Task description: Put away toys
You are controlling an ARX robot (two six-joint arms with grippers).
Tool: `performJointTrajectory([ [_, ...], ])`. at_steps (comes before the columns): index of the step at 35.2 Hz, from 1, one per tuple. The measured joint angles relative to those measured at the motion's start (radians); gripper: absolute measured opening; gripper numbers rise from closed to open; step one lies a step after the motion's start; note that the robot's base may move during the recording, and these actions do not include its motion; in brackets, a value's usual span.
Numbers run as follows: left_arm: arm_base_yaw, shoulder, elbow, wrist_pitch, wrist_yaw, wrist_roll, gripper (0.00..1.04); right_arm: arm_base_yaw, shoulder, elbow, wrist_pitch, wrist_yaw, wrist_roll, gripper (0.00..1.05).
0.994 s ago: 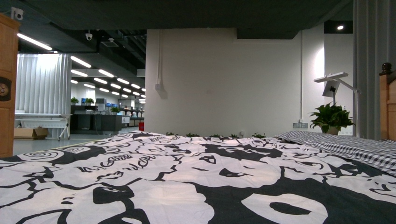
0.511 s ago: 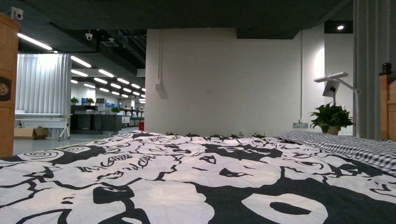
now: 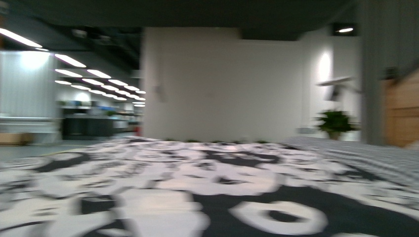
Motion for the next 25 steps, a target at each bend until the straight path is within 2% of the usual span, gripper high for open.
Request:
performJointTrajectory([
  [25, 0.000, 0.003, 0.000, 0.000, 0.003, 0.000, 0.98, -0.001, -0.002, -0.001, 0.000, 0.006, 0.000, 0.14],
])
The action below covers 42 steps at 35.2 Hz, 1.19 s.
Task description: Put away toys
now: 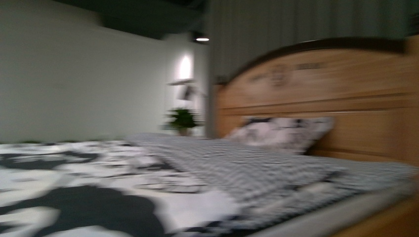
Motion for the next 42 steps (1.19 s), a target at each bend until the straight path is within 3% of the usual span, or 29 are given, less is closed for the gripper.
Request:
performJointTrajectory([
  [42, -0.002, 0.000, 0.000, 0.000, 0.005, 0.000, 0.98, -0.004, -0.001, -0.001, 0.000, 0.013, 0.000, 0.14],
])
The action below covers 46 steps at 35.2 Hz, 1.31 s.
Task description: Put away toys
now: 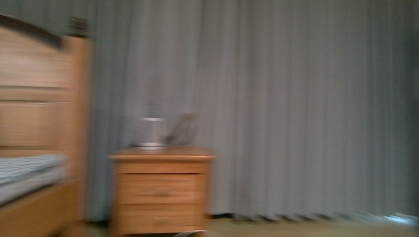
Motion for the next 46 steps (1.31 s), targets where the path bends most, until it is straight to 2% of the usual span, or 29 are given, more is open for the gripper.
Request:
performJointTrajectory([
  [46, 0.000, -0.002, 0.000, 0.000, -0.005, 0.000, 0.98, 0.002, 0.000, 0.000, 0.000, -0.016, 0.000, 0.14],
])
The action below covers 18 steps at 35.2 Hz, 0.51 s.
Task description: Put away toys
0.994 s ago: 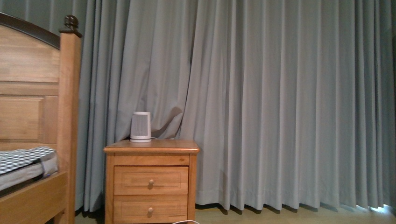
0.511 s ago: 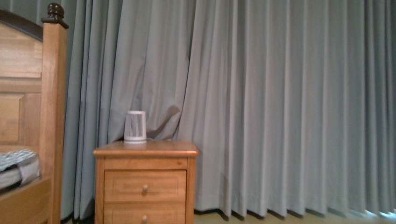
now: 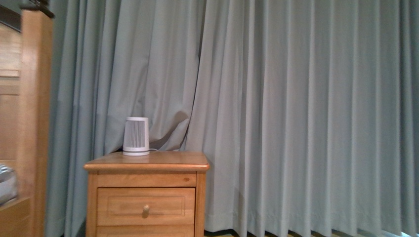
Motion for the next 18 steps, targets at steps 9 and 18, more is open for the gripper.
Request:
performJointTrajectory([
  [9, 0.000, 0.000, 0.000, 0.000, 0.000, 0.000, 0.98, 0.000, 0.000, -0.001, 0.000, 0.000, 0.000, 0.14],
  [18, 0.001, 0.000, 0.000, 0.000, -0.006, 0.000, 0.98, 0.002, 0.006, -0.002, 0.000, -0.010, 0.000, 0.14],
])
